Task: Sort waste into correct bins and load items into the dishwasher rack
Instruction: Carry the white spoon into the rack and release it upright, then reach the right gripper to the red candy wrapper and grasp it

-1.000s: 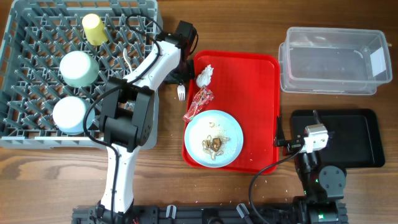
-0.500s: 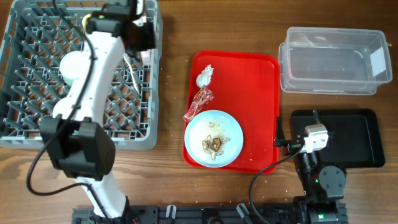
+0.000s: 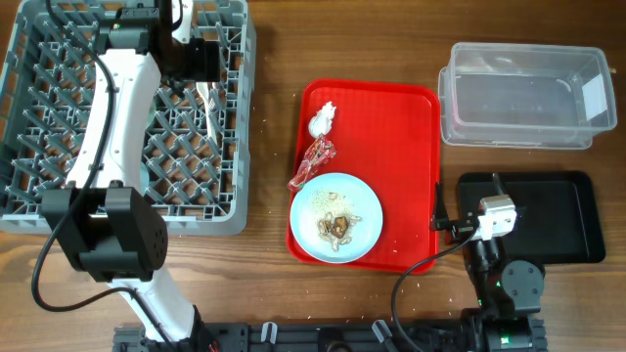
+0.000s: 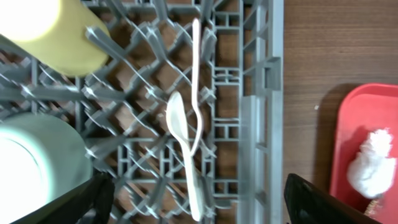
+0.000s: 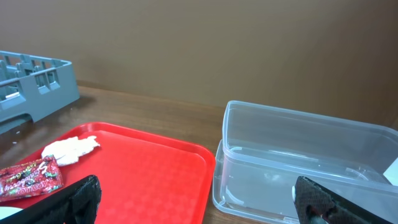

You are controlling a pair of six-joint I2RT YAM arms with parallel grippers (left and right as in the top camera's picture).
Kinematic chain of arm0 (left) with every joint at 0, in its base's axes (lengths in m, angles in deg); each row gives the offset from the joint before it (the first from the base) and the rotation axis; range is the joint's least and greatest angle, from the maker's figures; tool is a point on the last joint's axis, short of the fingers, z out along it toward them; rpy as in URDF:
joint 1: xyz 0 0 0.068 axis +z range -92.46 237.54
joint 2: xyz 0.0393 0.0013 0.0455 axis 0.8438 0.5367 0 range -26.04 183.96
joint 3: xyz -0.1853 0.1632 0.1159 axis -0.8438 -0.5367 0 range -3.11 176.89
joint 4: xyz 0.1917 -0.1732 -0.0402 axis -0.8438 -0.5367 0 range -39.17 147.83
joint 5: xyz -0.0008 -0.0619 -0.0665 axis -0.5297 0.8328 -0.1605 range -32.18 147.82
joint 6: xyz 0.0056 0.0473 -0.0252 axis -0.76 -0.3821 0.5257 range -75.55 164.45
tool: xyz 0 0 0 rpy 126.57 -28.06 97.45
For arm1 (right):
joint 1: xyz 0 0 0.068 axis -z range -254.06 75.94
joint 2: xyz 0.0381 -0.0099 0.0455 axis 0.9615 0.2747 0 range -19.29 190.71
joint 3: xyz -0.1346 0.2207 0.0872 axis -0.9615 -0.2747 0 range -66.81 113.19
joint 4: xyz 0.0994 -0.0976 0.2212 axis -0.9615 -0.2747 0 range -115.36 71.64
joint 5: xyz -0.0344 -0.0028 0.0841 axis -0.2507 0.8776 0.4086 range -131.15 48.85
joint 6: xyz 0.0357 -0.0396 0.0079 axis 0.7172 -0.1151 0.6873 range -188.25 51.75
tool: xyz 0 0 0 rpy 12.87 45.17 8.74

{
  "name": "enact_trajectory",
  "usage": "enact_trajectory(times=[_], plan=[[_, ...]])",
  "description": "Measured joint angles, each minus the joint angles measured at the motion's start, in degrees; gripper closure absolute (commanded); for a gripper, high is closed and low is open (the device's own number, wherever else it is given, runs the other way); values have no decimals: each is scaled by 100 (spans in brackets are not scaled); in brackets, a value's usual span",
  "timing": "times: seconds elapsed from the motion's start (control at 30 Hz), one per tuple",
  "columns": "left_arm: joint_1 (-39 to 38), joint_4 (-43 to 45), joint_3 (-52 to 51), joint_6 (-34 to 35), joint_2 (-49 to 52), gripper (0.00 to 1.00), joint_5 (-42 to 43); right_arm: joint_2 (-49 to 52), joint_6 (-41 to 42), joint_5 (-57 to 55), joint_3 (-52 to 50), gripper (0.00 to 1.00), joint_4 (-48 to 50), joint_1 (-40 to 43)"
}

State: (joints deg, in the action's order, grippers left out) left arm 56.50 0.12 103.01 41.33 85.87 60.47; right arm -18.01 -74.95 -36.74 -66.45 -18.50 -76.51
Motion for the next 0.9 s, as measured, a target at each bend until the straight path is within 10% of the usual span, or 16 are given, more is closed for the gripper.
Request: enact_trajectory(times=[0.27,0.63,0.7,0.9], plan=[[4,-1486,7,476,-1067,0,2337,0,2,0,0,0,2,0],[2485,-2949,44,2796,-1657,0,844,0,2,2,0,0,243,2],[2697,-2953,44,2876,-1657,0,807,0,706,970,2,0,793,26],[2732,-2959,44,2916,-1657,0,780,42,6688,2695,4,0,3722,17]])
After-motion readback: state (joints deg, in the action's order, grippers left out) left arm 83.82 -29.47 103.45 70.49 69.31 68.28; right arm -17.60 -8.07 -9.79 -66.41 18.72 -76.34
